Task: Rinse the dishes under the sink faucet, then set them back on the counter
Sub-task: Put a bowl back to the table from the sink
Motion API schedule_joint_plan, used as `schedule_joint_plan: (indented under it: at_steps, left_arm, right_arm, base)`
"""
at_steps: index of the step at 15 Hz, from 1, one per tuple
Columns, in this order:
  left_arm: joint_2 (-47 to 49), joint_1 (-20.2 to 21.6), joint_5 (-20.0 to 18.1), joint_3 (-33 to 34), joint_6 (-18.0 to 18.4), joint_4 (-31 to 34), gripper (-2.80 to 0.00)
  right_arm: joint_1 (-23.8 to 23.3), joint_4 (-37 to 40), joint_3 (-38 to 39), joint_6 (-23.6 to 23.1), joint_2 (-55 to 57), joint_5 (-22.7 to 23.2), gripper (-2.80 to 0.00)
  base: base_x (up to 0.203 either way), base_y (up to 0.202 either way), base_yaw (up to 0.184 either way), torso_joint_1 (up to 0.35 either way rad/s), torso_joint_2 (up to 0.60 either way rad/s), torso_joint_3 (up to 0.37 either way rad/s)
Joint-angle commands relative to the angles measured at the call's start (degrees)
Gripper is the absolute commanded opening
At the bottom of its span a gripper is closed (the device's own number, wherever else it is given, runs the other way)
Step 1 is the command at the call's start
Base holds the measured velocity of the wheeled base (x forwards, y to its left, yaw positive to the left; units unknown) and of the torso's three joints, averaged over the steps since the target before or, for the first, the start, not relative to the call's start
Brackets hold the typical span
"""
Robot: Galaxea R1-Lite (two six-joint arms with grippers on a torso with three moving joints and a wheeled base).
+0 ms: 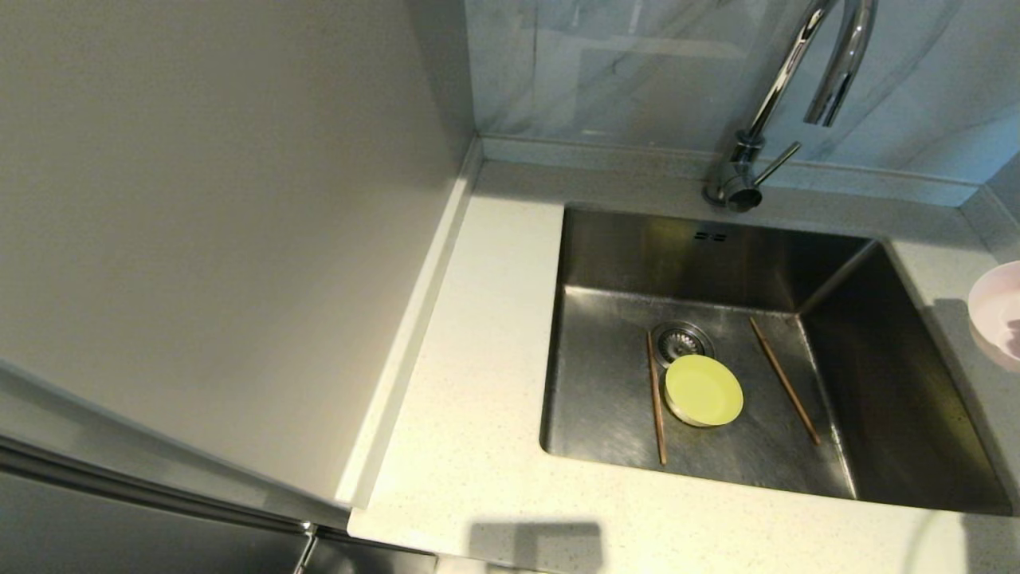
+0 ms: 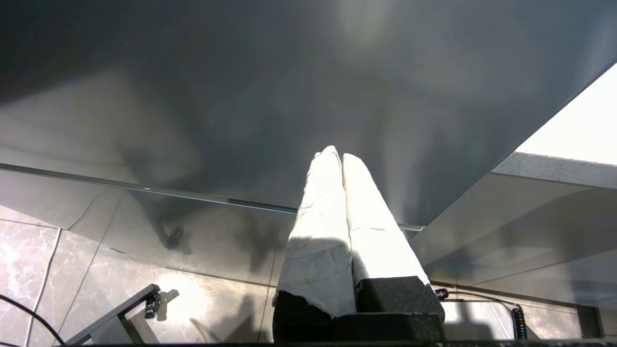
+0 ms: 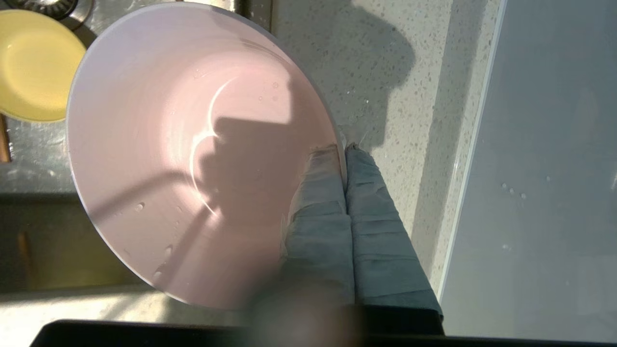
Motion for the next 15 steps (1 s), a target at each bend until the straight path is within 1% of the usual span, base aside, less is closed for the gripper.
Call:
schedule_joint_plan:
  at_steps: [1, 4, 7, 12, 15]
  left_arm:
    - [-0.18, 0.02, 0.03, 0.0, -0.02, -0.02, -2.8]
    - [-0.18, 0.02, 0.03, 0.0, -0.02, -0.02, -2.8]
    - [-0.18, 0.02, 0.03, 0.0, -0.02, -0.02, -2.8]
    - [-0.18, 0.02, 0.03, 0.0, -0.02, -0.02, -2.8]
    - [-0.18, 0.02, 0.03, 0.0, -0.02, -0.02, -2.8]
  right_arm:
    - [0.0, -0.82, -0.81, -0.13, 3.65, -0.17, -2.8]
    - [0.45, -6.94, -2.42, 0.15, 8.96, -1.68, -2.8]
    - [1.71, -14.5, -4.98, 0.3, 15.53, -4.62, -2.8]
    - [2.66, -15.57, -15.2, 0.55, 23.75, -7.12, -2.8]
    - [2.68, -15.66, -17.51, 0.57, 26.21, -8.39, -2.8]
  base:
    - [0.0, 0.0, 0.0, 0.0, 0.0, 0.0]
    - [0.0, 0.0, 0.0, 0.0, 0.0, 0.0]
    - [0.0, 0.0, 0.0, 0.0, 0.0, 0.0]
    - [0.0, 0.0, 0.0, 0.0, 0.0, 0.0]
    - [0.0, 0.0, 0.0, 0.0, 0.0, 0.0]
